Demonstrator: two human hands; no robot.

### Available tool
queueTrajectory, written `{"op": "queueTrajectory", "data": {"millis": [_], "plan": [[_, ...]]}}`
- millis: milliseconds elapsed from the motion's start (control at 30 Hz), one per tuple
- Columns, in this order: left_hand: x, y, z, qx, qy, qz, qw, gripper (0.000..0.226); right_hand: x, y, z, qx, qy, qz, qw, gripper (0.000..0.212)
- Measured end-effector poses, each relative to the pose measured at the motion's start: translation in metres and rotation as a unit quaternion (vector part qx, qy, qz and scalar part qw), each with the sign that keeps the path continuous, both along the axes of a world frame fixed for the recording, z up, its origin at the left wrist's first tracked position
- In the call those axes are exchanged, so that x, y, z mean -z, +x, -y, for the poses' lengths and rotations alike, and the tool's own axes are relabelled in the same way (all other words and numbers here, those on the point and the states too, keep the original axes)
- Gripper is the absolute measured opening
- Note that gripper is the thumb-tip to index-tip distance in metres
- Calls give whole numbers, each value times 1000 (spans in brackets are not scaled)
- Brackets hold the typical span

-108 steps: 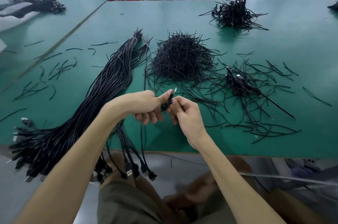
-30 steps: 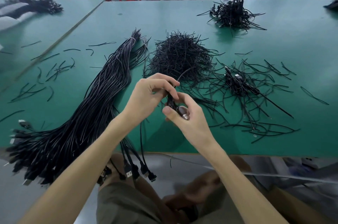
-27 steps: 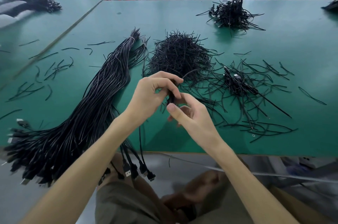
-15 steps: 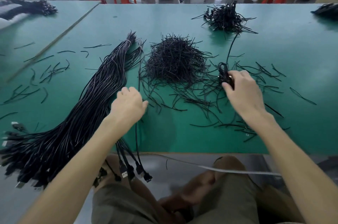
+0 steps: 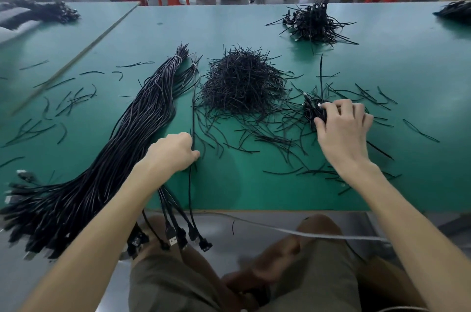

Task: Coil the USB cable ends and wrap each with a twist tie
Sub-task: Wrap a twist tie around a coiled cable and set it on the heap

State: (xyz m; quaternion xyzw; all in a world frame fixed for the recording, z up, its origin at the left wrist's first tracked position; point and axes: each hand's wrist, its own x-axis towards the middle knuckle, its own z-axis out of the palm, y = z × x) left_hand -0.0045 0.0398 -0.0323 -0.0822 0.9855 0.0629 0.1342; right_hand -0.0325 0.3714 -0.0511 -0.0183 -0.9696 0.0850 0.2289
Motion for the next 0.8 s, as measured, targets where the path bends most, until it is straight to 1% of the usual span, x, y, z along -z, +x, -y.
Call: {"op": "queueTrajectory", "data": {"millis": [100,167,200,233,267,333,400,467,533,567,600,667,700,800], "plan": [[0,-4,1,-20,66,35,997,44,-4,16,25,-50,-18,-5,999,34],[-2,-3,0,-38,150,22,988,47,-8,29,50,-112,-41,8,993,37],[-4,-2,0,-46,203,16,978,45,-10,35,64,-147,-49,13,988,38],[-7,1,-2,-56,268,15,962,41,-11,40,78,-181,-52,17,982,40],[-11,3,-4,-67,341,22,937,36,-13,44,91,-214,-54,22,975,41],[-18,7,-5,-74,472,41,877,30,-15,49,113,-270,-61,41,960,49],[-24,10,-5,-49,538,52,840,27,-14,52,131,-317,-66,65,944,64],[-27,12,-6,-17,578,65,813,25,-12,55,144,-359,-85,88,925,83],[-29,15,-7,24,602,97,792,20,-9,53,151,-383,-123,114,908,92],[-30,17,-7,50,601,117,789,18,-8,51,152,-382,-144,128,904,89],[-31,20,-6,72,596,137,788,18,-7,49,151,-370,-159,134,906,82],[-33,23,-3,98,595,169,780,20,-6,46,143,-334,-161,116,922,61],[-35,24,0,103,603,175,772,22,-6,45,136,-316,-162,99,930,56],[-38,21,16,95,634,141,755,32,-9,40,111,-254,-176,37,950,51]]}}
